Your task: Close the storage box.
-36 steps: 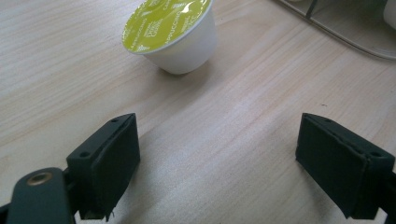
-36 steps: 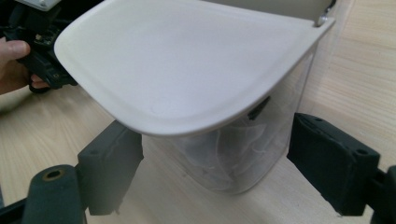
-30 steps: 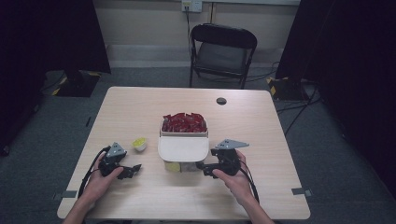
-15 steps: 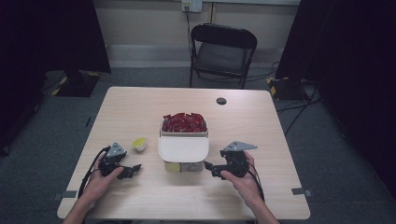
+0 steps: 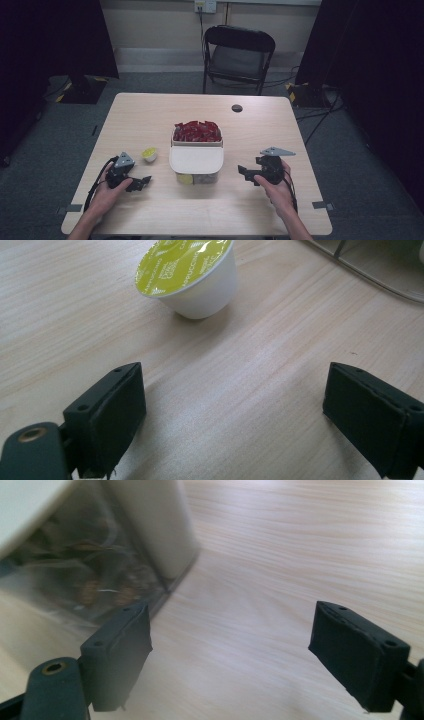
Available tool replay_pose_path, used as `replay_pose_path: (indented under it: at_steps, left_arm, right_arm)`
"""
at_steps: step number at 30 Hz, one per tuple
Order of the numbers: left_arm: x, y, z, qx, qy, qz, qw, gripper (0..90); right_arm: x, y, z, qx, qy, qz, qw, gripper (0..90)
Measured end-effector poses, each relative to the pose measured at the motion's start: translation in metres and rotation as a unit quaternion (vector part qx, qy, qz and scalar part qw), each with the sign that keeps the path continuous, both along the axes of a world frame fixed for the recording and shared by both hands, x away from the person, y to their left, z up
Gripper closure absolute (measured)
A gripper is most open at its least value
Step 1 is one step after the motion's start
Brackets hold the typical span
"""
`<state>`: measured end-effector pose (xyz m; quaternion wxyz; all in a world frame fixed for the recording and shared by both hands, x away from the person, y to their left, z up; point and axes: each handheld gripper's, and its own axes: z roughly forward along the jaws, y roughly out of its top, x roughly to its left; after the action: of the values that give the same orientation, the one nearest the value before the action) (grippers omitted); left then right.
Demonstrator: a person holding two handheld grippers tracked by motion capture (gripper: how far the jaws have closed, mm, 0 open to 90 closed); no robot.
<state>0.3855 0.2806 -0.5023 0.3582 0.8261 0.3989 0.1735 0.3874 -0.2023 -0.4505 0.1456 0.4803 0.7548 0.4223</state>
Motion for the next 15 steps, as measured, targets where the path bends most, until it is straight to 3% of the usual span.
replay_pose_path:
  at_steps: [5, 10, 15]
  left_arm:
    - [0.002, 0.0, 0.0, 0.004, 0.004, 0.005, 1.0, 6.7]
    - [0.003, 0.002, -0.001, 0.005, 0.005, 0.013, 0.9999, 3.9]
    - [0.005, 0.005, -0.001, 0.005, 0.006, 0.02, 0.9998, 3.3]
  right_arm:
    - [0.009, -0.015, -0.01, 0.009, 0.017, -0.025, 0.9995, 17.1]
    - [0.016, -0.023, -0.017, -0.024, 0.02, -0.056, 0.9979, 15.1]
    - [0.02, -0.032, -0.025, -0.059, 0.025, -0.093, 0.9936, 14.6]
